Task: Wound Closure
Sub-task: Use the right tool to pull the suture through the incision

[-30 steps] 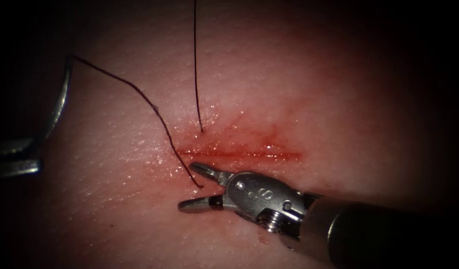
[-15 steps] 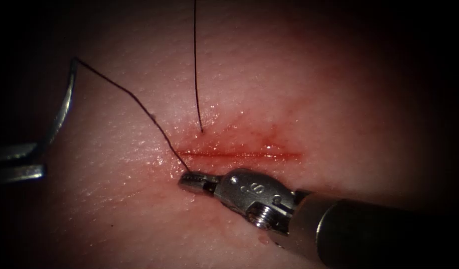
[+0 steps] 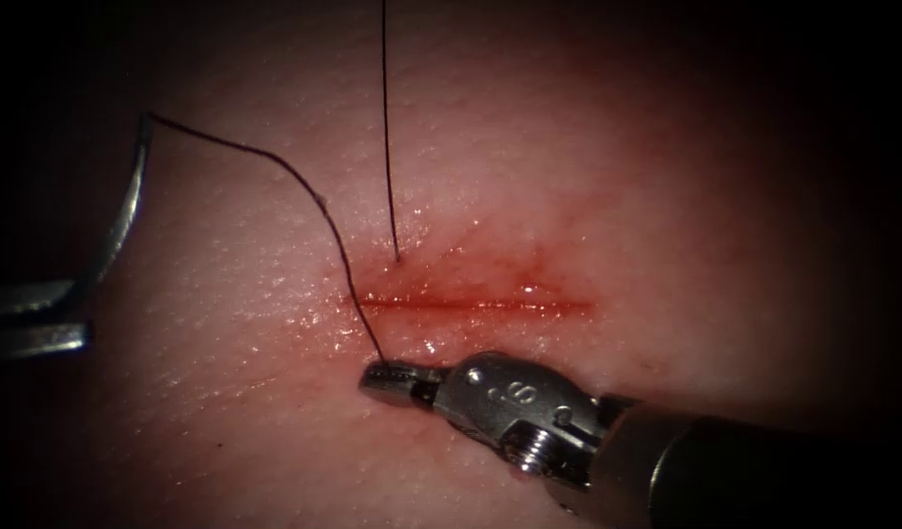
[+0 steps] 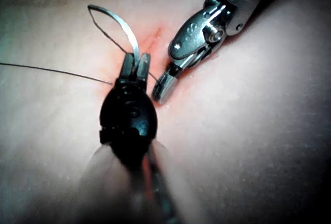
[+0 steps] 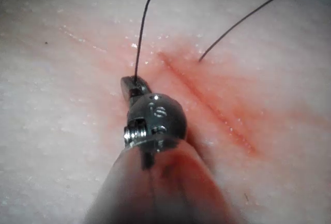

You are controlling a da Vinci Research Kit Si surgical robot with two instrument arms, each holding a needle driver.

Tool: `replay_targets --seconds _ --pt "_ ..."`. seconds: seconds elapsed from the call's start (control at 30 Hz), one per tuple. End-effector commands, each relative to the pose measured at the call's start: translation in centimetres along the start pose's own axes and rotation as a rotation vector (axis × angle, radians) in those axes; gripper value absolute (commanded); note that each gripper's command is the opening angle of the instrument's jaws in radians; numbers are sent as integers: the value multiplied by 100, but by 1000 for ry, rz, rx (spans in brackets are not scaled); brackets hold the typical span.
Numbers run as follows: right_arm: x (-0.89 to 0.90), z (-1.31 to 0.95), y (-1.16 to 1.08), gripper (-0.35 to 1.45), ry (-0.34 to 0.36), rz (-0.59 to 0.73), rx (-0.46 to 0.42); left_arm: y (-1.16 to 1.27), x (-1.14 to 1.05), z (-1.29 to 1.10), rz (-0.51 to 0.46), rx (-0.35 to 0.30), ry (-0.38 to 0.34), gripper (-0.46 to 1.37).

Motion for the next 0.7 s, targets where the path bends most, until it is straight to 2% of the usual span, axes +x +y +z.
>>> replay_targets --seconds 0.03,0.27,0.47,0.7 --pt "0 0 1 -35 5 1 -3 0 0 0 0 -7 1 -35" --pt "-2 -5 -9 -35 7 98 16 0 -1 1 2 -11 3 -35" --pt "2 -16 -44 -35 -27 172 72 1 -3 6 16 -20 8 -35" --pt "7 -30 -85 -35 -38 157 102 7 -7 7 25 -35 16 -35"
